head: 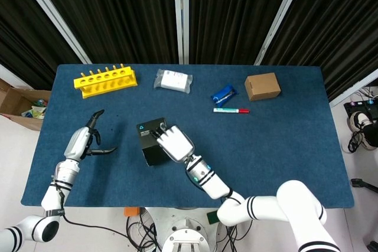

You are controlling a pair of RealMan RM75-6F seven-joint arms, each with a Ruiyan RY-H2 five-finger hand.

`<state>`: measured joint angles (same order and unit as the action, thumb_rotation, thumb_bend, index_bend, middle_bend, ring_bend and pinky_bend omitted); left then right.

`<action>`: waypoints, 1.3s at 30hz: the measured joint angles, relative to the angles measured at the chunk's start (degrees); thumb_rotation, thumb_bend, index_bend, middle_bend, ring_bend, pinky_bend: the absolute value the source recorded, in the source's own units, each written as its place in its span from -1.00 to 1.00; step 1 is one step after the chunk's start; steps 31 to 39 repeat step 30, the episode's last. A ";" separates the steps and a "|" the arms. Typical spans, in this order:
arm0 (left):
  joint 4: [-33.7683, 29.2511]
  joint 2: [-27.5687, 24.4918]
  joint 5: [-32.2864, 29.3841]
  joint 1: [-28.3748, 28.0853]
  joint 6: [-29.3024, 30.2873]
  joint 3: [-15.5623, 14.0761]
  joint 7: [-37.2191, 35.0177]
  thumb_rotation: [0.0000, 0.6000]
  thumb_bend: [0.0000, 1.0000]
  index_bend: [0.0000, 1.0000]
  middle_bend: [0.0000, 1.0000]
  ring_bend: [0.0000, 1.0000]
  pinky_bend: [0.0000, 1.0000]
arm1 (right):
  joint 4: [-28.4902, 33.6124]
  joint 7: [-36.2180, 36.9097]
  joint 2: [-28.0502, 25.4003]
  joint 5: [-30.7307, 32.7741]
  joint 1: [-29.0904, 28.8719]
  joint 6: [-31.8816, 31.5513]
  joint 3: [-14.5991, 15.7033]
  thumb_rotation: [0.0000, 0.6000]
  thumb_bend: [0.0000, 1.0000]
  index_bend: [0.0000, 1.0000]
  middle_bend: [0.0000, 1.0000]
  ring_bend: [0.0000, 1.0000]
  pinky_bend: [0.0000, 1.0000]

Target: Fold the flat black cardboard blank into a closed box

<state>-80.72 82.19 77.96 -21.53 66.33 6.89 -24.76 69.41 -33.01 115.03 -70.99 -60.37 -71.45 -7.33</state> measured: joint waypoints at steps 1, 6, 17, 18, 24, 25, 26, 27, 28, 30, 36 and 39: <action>-0.28 -0.50 -0.01 0.04 0.09 -0.16 1.95 0.59 -1.00 -0.95 -0.87 -0.01 0.60 | 1.32 0.30 -1.08 -0.28 0.64 -0.60 -0.17 1.00 -0.85 -0.68 -0.26 0.35 1.00; -2.92 -4.68 -1.09 0.91 1.49 -0.84 14.93 0.59 -1.00 -0.76 -0.72 -0.27 0.20 | 9.70 2.15 -9.73 -1.52 6.05 -4.71 -0.34 1.00 -0.74 -0.70 -0.29 -0.02 0.46; -6.65 -16.79 -4.95 9.57 13.17 -3.18 35.03 0.94 -1.00 -0.72 -0.71 -0.55 -0.28 | 27.67 9.77 -38.53 0.62 21.93 -8.59 5.35 1.00 -0.59 -1.00 -0.75 -0.95 -0.87; -7.46 -17.75 -4.96 10.57 14.03 -3.63 35.35 0.94 -1.00 -0.72 -0.71 -0.57 -0.29 | 28.53 11.00 -40.86 0.67 23.63 -8.97 6.13 1.00 -0.59 -1.00 -0.77 -0.97 -0.89; -14.09 -21.15 -3.30 17.54 21.40 -7.00 36.63 0.94 -1.00 -0.72 -0.70 -0.57 -0.31 | 29.05 22.19 -48.23 -1.20 35.29 -14.42 10.76 1.00 -0.59 -1.00 -0.84 -1.00 -0.94; -14.91 -21.30 -2.74 18.60 22.71 -7.56 36.84 0.94 -1.00 -0.72 -0.70 -0.57 -0.31 | 28.42 23.91 -48.47 -1.75 37.06 -15.69 11.29 1.00 -0.59 -1.00 -0.84 -1.00 -0.94; -15.70 -21.36 -2.09 19.65 24.03 -8.13 37.06 0.95 -1.00 -0.72 -0.70 -0.57 -0.31 | 27.40 26.12 -48.64 -2.54 39.32 -17.38 11.92 1.00 -0.59 -1.00 -0.83 -1.00 -0.95; -16.64 -21.31 -1.08 21.01 25.75 -8.88 37.31 0.95 -1.00 -0.72 -0.70 -0.57 -0.31 | 26.57 27.73 -48.67 -3.14 40.88 -18.55 12.33 1.00 -0.59 -1.00 -0.84 -1.00 -0.95; -17.28 -21.17 -0.24 22.00 27.00 -9.44 37.47 0.95 -1.00 -0.72 -0.70 -0.57 -0.31 | 25.66 29.27 -48.64 -3.74 42.38 -19.65 12.69 1.00 -0.59 -1.00 -0.84 -1.00 -0.95; -18.52 -20.50 1.83 24.10 29.49 -10.70 37.90 0.95 -1.00 -0.72 -0.70 -0.57 -0.31 | 23.32 32.32 -48.36 -5.27 45.55 -22.02 13.37 1.00 -0.59 -1.00 -0.84 -1.00 -0.96; -18.52 -20.50 1.83 24.10 29.49 -10.70 37.90 0.95 -1.00 -0.72 -0.70 -0.57 -0.31 | 23.32 32.32 -48.36 -5.27 45.55 -22.02 13.37 1.00 -0.59 -1.00 -0.84 -1.00 -0.96; -18.52 -20.50 1.83 24.10 29.49 -10.70 37.90 0.95 -1.00 -0.72 -0.70 -0.57 -0.31 | 23.32 32.32 -48.36 -5.27 45.55 -22.02 13.37 1.00 -0.59 -1.00 -0.84 -1.00 -0.96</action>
